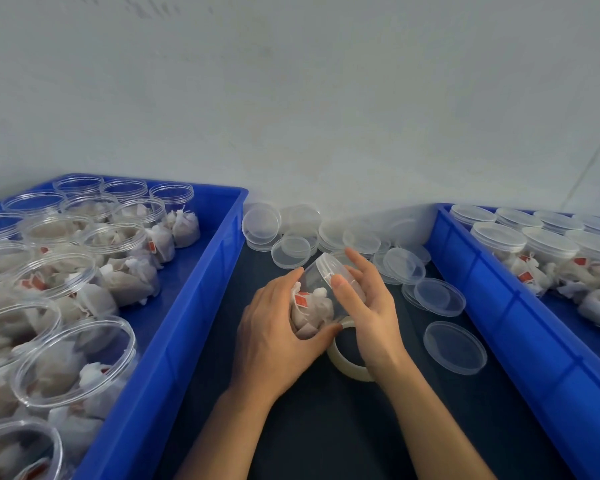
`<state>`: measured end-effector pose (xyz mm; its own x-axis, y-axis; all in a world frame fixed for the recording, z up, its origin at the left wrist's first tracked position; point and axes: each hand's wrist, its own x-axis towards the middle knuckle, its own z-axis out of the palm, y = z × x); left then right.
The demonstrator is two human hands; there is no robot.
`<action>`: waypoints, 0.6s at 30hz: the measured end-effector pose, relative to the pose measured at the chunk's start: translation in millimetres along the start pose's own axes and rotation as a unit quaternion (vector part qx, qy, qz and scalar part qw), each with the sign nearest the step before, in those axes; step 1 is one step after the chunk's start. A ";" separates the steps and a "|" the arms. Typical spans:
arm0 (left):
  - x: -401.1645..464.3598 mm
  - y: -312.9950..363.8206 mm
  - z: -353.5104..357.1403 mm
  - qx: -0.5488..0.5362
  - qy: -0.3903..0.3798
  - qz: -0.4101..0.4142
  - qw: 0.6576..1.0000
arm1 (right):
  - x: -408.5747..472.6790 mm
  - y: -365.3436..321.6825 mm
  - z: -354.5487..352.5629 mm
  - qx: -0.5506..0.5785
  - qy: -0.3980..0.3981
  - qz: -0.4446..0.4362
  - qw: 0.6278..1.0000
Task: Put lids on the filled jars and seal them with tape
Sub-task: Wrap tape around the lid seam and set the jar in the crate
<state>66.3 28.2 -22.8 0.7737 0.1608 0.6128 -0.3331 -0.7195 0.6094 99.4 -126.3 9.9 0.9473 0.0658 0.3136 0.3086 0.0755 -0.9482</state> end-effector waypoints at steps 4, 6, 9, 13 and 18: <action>-0.4 1.4 -1.0 0.002 -0.005 -0.006 1.000 | -1.4 -2.8 2.9 0.013 0.012 0.005 1.000; 0.0 3.1 -0.3 0.012 0.003 -0.008 1.000 | -2.6 -4.9 5.0 0.023 0.022 0.004 0.999; 0.3 6.8 0.9 0.030 0.016 -0.012 0.999 | -4.1 -6.7 9.8 0.041 0.037 0.000 0.998; -2.7 15.2 3.6 0.029 0.030 -0.031 0.999 | -5.7 -7.4 17.1 0.076 0.066 0.010 0.995; -5.3 24.4 8.9 0.014 0.049 -0.043 0.998 | -7.9 -7.3 22.8 0.081 0.099 0.026 0.991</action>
<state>58.9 3.8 -15.6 0.7424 0.2862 0.6058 -0.2519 -0.7187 0.6481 87.7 -104.7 15.5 0.9651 -0.1210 0.2324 0.2555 0.2375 -0.9372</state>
